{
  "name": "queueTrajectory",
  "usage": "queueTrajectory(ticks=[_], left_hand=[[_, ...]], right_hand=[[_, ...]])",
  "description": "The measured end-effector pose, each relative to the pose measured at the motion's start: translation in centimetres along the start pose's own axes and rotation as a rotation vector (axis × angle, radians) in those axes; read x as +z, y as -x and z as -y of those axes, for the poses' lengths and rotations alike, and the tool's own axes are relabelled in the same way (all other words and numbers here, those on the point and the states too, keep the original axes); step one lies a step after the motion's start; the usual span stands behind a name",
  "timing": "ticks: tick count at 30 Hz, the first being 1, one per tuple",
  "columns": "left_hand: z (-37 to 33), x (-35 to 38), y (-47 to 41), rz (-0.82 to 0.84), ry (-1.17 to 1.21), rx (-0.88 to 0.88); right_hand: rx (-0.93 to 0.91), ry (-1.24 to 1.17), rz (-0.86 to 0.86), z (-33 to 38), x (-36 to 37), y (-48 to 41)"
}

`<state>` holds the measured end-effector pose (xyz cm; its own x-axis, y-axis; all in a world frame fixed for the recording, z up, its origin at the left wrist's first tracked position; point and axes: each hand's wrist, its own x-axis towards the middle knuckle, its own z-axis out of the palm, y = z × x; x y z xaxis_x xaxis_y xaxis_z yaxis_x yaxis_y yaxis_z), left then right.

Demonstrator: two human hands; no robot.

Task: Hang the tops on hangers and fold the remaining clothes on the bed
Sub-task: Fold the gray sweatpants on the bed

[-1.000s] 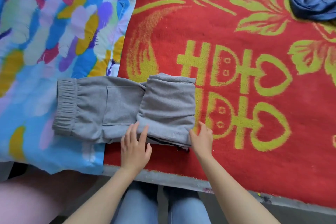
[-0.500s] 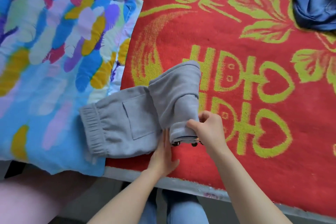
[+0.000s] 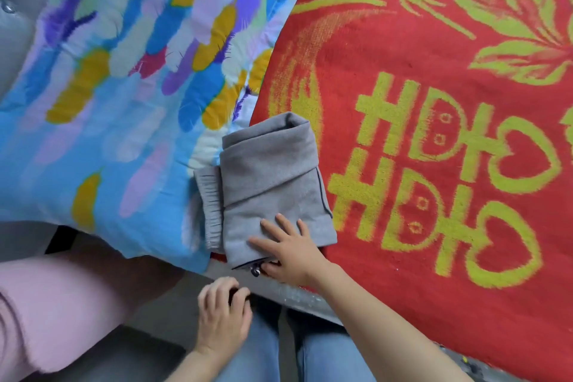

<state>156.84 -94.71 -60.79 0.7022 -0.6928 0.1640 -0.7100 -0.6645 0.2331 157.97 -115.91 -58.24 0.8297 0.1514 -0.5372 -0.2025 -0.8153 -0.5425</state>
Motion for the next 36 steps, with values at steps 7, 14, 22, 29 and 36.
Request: queueTrajectory(ticks=[7,14,22,29,36], left_hand=[[1.7,2.3,-5.6,0.177,-0.234,0.201],[4.5,5.8,-6.8,0.193,-0.248,0.194],[6.2,5.9,-9.0,0.134,-0.144,0.331],[5.6,-1.3,-12.2,0.393,0.068,0.195],[1.7,-11.0,-11.7,0.129,0.071,0.014]], right_hand=[[-0.009,0.481,-0.433,-6.0,4.3,4.1],[0.065,0.611,-0.592,-5.6,6.5,0.5],[-0.001,0.665,-0.709,-6.8,5.4,-1.6],[-0.104,0.647,-0.871,-3.6,0.1,0.2],[-0.263,0.610,-0.757,1.7,-8.8,5.0]])
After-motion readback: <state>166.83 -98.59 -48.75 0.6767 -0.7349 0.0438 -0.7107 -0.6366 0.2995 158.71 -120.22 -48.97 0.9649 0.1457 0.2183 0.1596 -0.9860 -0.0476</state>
